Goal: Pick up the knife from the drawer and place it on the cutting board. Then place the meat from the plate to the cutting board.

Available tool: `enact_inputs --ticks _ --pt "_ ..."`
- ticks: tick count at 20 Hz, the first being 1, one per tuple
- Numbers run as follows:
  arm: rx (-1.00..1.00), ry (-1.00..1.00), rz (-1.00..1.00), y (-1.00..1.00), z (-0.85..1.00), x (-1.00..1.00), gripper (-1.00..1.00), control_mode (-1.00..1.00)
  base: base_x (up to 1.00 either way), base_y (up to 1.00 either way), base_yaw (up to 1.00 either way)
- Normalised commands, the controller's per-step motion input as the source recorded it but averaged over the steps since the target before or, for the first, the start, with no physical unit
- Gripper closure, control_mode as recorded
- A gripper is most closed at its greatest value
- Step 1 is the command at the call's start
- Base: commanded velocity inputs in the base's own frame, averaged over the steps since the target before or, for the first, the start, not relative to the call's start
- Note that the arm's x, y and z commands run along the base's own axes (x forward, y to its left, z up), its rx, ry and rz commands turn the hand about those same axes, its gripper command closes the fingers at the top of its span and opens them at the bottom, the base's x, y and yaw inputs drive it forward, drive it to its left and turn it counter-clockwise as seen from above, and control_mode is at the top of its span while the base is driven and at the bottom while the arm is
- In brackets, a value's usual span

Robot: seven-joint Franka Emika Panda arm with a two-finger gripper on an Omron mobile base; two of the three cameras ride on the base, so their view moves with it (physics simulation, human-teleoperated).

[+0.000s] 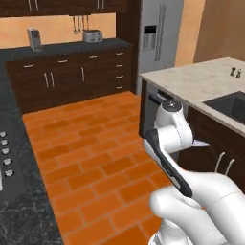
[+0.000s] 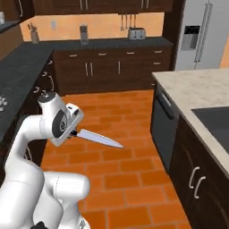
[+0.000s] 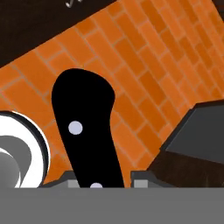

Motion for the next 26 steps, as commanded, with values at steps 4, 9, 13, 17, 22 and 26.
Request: enact_inputs --ticks 4,9,13,17,22,26 --pt "0.00 0.00 0.00 0.00 0.00 0.00 1.00 1.00 0.86 0.02 -0.70" --pt "0.00 0.00 0.00 0.00 0.00 0.00 1.00 1.00 0.50 0.00 -0.85" --pt "0.00 0.00 0.00 0.00 0.00 0.00 1.00 1.00 0.34 0.00 -0.93" --pt "0.00 0.00 0.00 0.00 0.00 0.00 1.00 1.00 0.51 0.33 -0.91" --pt "0.00 0.00 0.00 0.00 0.00 0.00 1.00 1.00 0.61 0.43 -0.83" --pt "0.00 0.00 0.00 0.00 0.00 0.00 1.00 1.00 0.53 0.74 -0.47"
